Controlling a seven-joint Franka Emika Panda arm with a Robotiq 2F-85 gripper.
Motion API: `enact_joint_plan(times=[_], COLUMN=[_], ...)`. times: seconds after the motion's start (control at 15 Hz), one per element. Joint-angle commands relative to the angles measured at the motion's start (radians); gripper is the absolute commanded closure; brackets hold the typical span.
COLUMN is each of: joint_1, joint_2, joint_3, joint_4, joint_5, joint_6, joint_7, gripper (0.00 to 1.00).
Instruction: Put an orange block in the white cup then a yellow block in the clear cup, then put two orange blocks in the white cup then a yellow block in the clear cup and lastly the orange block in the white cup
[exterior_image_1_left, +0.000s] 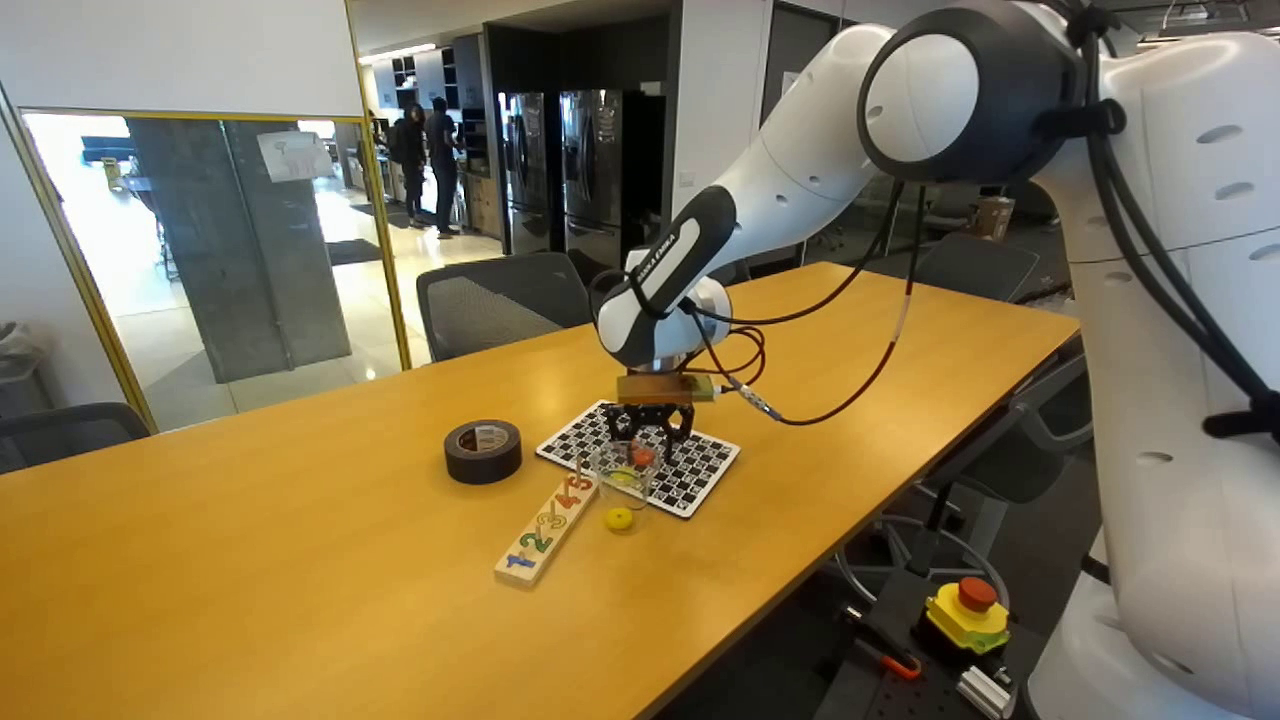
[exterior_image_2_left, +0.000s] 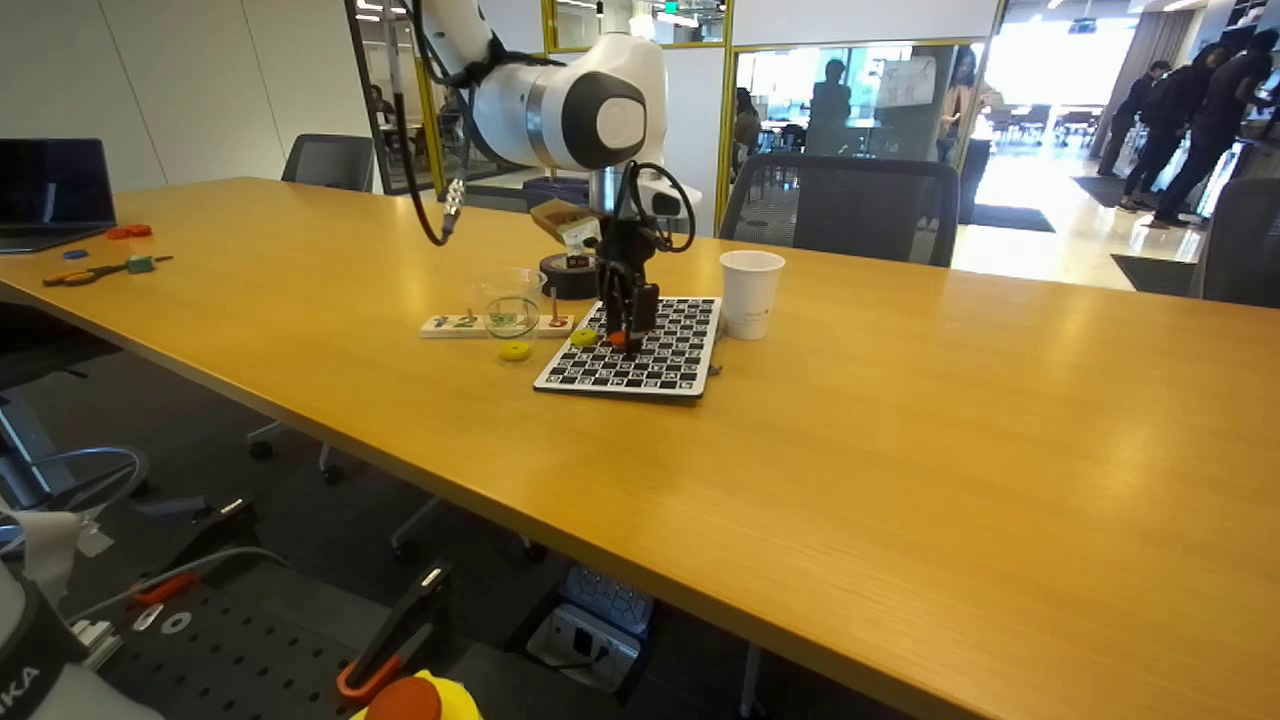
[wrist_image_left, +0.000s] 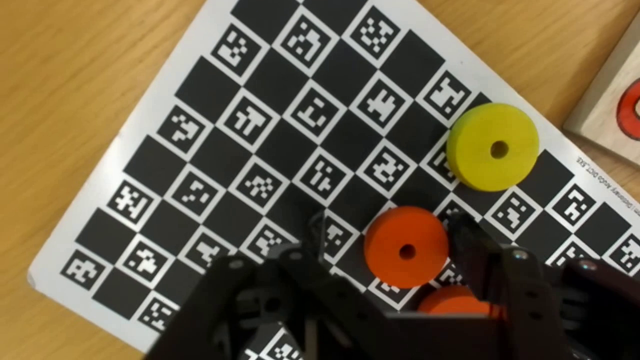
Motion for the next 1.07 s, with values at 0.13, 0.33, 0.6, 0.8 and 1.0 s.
enact_joint_plan(times=[0.13, 0.33, 0.6, 0.8, 1.0], joint_1=[0.019, 0.017, 0.024, 0.003, -0.013], joint_2=[0.005, -0.005, -0.051, -0.104, -0.142], joint_3=[-0.018, -0.022, -0.048, -0.045, -0.038], joint_4=[0.026, 0.026, 0.023, 0.026, 0.045], joint_5=[-0.022, -0.024, -0.066, -0.078, -0.081], joint_6=[-0.001, -0.005, -0.024, -0.031, -0.041], joint_7=[0.023, 0.023, 0.035, -0.017, -0.060], gripper=[0.81, 0.81, 0.81, 0.81, 0.81])
